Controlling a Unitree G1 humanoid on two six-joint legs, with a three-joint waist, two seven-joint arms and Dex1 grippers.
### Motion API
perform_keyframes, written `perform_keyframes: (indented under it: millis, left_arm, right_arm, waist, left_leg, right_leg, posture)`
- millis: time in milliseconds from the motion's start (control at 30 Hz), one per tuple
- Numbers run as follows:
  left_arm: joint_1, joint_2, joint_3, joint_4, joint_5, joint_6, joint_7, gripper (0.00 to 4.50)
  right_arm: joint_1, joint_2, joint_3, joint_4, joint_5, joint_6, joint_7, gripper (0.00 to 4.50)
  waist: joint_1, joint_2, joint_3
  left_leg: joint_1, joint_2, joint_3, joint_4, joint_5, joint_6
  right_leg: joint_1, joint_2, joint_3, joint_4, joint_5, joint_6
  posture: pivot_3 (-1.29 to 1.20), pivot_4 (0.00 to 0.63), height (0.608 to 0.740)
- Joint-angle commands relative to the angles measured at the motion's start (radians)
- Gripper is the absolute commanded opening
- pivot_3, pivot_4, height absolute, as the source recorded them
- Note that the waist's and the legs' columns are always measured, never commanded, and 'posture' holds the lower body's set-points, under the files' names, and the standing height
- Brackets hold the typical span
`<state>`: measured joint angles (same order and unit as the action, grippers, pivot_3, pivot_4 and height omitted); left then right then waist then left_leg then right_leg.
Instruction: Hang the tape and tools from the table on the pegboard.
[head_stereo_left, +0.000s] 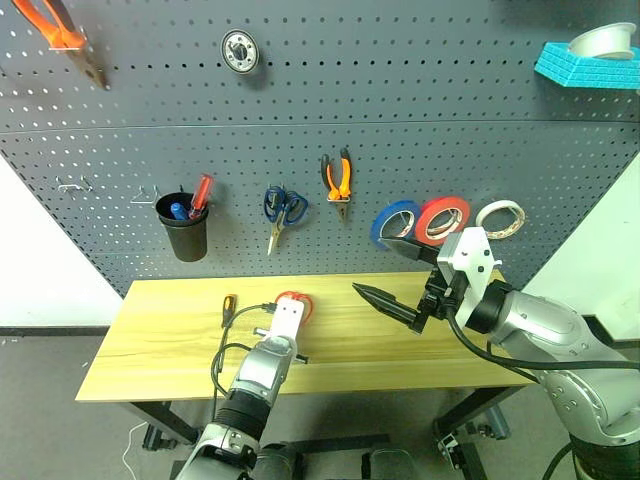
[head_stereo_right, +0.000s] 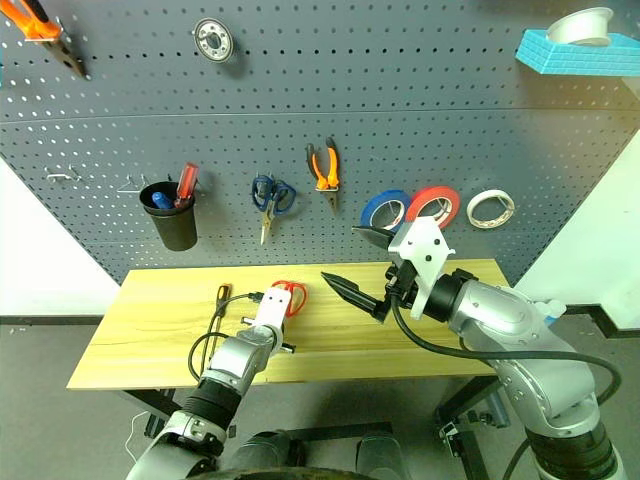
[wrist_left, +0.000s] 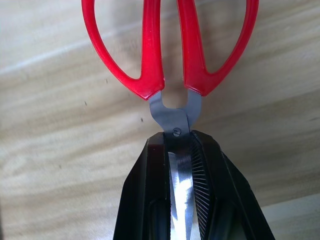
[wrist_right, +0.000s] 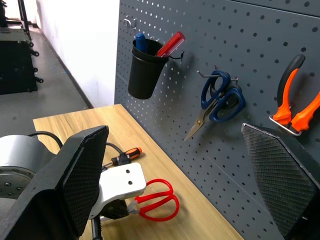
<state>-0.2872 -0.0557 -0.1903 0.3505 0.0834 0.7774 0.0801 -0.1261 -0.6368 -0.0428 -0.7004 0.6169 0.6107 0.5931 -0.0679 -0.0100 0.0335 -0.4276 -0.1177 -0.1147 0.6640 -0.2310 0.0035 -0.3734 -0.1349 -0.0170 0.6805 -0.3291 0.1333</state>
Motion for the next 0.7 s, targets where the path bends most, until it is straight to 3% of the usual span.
perform_keyframes:
  millis: [33,700]
  left_arm:
    - [-0.003,0.006,-0.032,-0.053,0.027,-0.033,-0.015,0.25]
    - [0.064,0.114,-0.233,-0.224,0.162,-0.36,-0.129,0.25]
  right_arm:
    - [-0.017,0.008,-0.006,-0.008,0.0,-0.021,0.003,4.5]
    - [-0.031,0.015,-0.002,0.011,-0.02,-0.033,0.015,4.5]
  waist:
    - [0.0,0.0,0.0]
    - [0.0,0.002,0.002]
  left_leg:
    - [0.0,0.0,0.0,0.0,0.0,0.0]
    - [0.0,0.0,0.0,-0.001,-0.002,0.001]
  right_leg:
    - [0.0,0.0,0.0,0.0,0.0,0.0]
    - [0.0,0.0,0.0,-0.002,0.0,0.0]
  posture:
    - [-0.17,0.0,0.681]
    - [-0.16,0.0,0.681]
